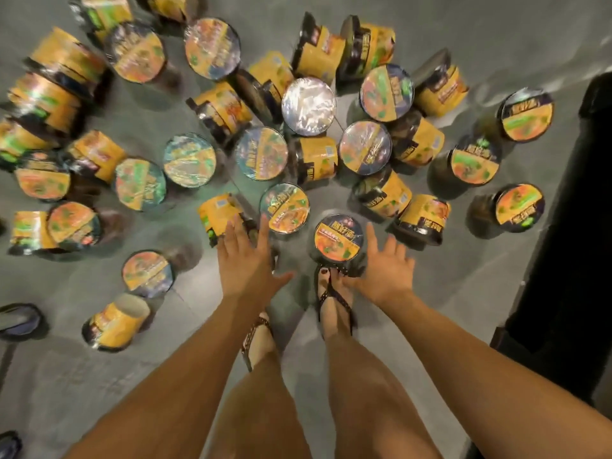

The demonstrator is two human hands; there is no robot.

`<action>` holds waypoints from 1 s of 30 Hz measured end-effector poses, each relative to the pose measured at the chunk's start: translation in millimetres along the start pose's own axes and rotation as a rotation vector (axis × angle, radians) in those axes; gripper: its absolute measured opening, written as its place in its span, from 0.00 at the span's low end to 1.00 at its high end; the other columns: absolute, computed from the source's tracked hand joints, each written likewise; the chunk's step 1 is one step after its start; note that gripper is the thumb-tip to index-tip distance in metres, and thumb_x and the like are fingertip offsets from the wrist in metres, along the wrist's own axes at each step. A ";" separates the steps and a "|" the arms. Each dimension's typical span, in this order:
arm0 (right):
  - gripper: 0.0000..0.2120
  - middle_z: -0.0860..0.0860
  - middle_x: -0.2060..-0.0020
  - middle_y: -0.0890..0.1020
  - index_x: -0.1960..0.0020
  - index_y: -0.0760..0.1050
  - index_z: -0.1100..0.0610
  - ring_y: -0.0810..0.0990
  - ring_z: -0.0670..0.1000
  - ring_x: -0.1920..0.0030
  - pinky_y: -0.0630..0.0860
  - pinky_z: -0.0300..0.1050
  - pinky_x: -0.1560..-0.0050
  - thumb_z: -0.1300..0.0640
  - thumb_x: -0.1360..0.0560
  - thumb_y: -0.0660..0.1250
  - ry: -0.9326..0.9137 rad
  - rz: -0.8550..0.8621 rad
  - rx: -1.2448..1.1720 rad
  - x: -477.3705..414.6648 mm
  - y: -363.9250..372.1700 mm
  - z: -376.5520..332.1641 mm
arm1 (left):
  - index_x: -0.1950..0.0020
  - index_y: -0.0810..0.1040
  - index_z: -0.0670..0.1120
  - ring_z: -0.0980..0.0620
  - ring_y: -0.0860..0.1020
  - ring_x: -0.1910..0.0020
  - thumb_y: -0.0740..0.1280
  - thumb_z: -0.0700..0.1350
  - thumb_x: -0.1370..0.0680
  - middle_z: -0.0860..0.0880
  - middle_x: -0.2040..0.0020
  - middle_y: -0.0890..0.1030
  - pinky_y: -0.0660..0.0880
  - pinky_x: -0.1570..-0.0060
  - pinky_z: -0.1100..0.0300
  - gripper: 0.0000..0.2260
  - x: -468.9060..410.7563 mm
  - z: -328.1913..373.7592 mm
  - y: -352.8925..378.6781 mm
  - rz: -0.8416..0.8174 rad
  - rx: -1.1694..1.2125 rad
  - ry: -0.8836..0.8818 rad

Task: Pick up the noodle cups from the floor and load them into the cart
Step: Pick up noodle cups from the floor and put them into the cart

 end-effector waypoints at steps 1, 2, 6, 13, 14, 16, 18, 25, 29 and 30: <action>0.57 0.63 0.26 0.55 0.23 0.32 0.50 0.57 0.64 0.27 0.62 0.60 0.32 0.27 0.33 0.65 -0.024 0.000 0.024 -14.8 8.3 1.2 | 0.20 0.41 0.51 0.36 0.47 0.23 0.68 0.70 0.32 0.34 0.22 0.46 0.53 0.27 0.42 0.52 -16.2 6.3 10.4 0.001 -0.014 0.014; 0.58 0.63 0.25 0.54 0.23 0.31 0.49 0.57 0.64 0.27 0.62 0.60 0.32 0.26 0.35 0.64 -0.044 0.007 0.037 -28.6 16.8 1.8 | 0.20 0.40 0.51 0.36 0.46 0.23 0.68 0.70 0.32 0.34 0.22 0.44 0.52 0.27 0.42 0.53 -31.8 11.2 19.9 0.011 -0.014 0.020; 0.64 0.62 0.25 0.50 0.25 0.27 0.46 0.55 0.64 0.26 0.63 0.63 0.33 0.25 0.40 0.68 -0.077 0.035 0.015 -69.8 46.3 -3.9 | 0.21 0.38 0.55 0.36 0.44 0.23 0.69 0.71 0.33 0.35 0.22 0.42 0.50 0.27 0.41 0.54 -84.6 19.0 48.9 0.052 0.028 0.012; 0.63 0.60 0.24 0.43 0.25 0.29 0.41 0.54 0.64 0.27 0.63 0.64 0.34 0.36 0.38 0.76 -0.175 0.091 -0.140 -104.1 64.2 -29.6 | 0.21 0.42 0.59 0.33 0.48 0.24 0.74 0.69 0.39 0.34 0.23 0.43 0.54 0.29 0.33 0.57 -127.4 15.8 65.7 0.110 0.085 0.032; 0.64 0.60 0.24 0.43 0.25 0.29 0.41 0.54 0.64 0.27 0.64 0.63 0.34 0.36 0.38 0.77 -0.162 0.098 -0.154 -105.2 66.8 -30.7 | 0.21 0.43 0.59 0.32 0.50 0.24 0.74 0.69 0.40 0.34 0.23 0.43 0.56 0.30 0.32 0.57 -128.3 16.2 66.8 0.123 0.093 0.036; 0.65 0.60 0.25 0.43 0.25 0.29 0.42 0.54 0.64 0.27 0.63 0.61 0.34 0.37 0.39 0.78 -0.130 0.097 -0.185 -104.6 71.0 -31.2 | 0.22 0.43 0.60 0.32 0.51 0.25 0.75 0.69 0.41 0.36 0.23 0.40 0.62 0.33 0.34 0.58 -126.9 18.8 69.2 0.111 0.130 0.031; 0.66 0.59 0.24 0.43 0.26 0.28 0.42 0.53 0.63 0.27 0.63 0.62 0.34 0.36 0.41 0.77 -0.083 0.102 -0.198 -101.6 72.4 -32.2 | 0.23 0.40 0.60 0.32 0.51 0.25 0.75 0.70 0.42 0.38 0.24 0.32 0.67 0.35 0.36 0.59 -124.0 23.0 74.0 0.087 0.168 0.013; 0.63 0.60 0.31 0.55 0.25 0.30 0.41 0.59 0.62 0.34 0.67 0.59 0.38 0.35 0.40 0.76 -0.074 0.148 -0.228 -93.9 71.0 -34.8 | 0.22 0.44 0.55 0.31 0.65 0.34 0.75 0.67 0.37 0.34 0.24 0.34 0.73 0.44 0.46 0.55 -119.7 33.1 65.0 0.060 0.122 -0.056; 0.63 0.58 0.36 0.57 0.23 0.33 0.45 0.60 0.61 0.38 0.67 0.56 0.38 0.38 0.40 0.76 -0.122 0.207 -0.291 -79.7 58.3 -28.7 | 0.21 0.45 0.56 0.31 0.63 0.33 0.72 0.67 0.37 0.35 0.23 0.44 0.69 0.38 0.45 0.53 -89.8 16.5 48.9 0.059 0.154 -0.066; 0.62 0.58 0.36 0.57 0.23 0.35 0.45 0.60 0.61 0.38 0.66 0.56 0.37 0.39 0.40 0.76 -0.135 0.221 -0.302 -73.6 53.2 -28.1 | 0.21 0.48 0.57 0.32 0.64 0.34 0.73 0.67 0.38 0.35 0.24 0.50 0.69 0.39 0.44 0.53 -79.3 11.7 44.4 0.078 0.162 -0.063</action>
Point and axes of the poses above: each hand's wrist, its own x-axis away from the middle knuckle, its own y-axis out of the palm, z = x × y, the point moved 1 cm from there along -x, towards the middle knuckle
